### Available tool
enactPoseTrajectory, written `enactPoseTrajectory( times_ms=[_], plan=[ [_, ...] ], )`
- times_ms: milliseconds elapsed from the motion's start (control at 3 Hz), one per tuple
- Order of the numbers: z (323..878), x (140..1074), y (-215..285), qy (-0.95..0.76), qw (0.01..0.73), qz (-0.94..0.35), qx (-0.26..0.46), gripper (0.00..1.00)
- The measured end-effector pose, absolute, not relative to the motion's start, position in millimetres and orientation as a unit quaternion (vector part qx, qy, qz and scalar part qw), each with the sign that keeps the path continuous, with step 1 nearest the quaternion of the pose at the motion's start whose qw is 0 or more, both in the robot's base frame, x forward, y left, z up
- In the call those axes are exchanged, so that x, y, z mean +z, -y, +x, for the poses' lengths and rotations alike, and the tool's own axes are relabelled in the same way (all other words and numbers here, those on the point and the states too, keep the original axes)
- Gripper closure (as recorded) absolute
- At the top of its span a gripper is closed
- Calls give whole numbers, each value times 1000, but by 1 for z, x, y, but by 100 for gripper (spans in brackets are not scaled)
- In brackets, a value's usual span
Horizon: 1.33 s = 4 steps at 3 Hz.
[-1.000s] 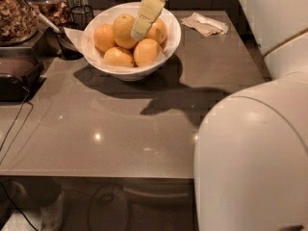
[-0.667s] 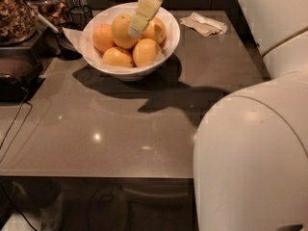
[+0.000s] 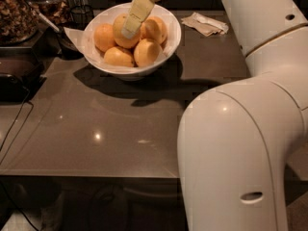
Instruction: Pick orange from white bowl
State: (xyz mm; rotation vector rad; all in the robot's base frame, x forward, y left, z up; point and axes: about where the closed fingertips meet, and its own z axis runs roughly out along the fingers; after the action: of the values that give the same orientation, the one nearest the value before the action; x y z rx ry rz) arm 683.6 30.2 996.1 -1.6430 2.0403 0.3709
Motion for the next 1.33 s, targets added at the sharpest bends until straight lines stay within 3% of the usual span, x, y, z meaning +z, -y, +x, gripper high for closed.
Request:
enactPoseTrajectory(
  times_ms=[667, 1000, 1333],
  plan=[
    [705, 995, -52, -721, 269, -619, 155, 0],
    [710, 994, -55, -717, 274, -622, 155, 7],
    [713, 992, -56, -715, 276, -623, 156, 8]
  ],
)
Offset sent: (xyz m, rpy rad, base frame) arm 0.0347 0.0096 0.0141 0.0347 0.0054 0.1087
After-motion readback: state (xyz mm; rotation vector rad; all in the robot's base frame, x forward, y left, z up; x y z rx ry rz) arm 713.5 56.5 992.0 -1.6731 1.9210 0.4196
